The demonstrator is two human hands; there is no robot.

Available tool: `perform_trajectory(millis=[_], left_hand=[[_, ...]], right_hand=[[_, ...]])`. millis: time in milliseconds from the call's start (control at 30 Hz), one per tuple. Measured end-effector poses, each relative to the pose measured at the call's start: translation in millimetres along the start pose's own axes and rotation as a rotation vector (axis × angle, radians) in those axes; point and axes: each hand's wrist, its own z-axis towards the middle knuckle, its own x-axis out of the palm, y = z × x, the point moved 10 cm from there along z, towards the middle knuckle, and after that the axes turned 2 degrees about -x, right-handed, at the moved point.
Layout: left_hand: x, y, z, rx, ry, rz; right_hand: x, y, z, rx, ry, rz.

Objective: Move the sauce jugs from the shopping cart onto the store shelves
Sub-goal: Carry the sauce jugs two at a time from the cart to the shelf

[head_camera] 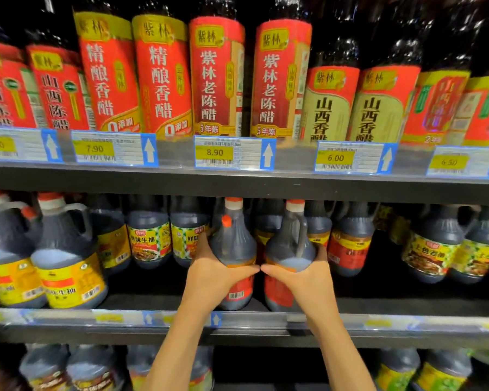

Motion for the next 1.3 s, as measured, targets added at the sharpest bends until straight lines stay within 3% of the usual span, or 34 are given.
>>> perform_trajectory(millis=[300,567,800,1133,1300], left_hand=[[-7,4,-12,-0.097,0.031,0.052],[-5,9,-23,-0.131,0.028,-0.004],[-9,1,-40,-0.113,0.049,0.229],[-21,-34,-81,-0.031,0.017,0.424],[-24,-59,-107,0.021,0.016,0.673]], right_hand=[[0,10,-10,-0.068,-0.001,0.022],[0,5,-11,0.041,0.011,-0.024],[-9,19,-35,-0.007,-0.123,-0.092],[-24,38,-65,-0.071,0.026,-0.113],[-34,59,-88,-0.157,0.077,-0.365]])
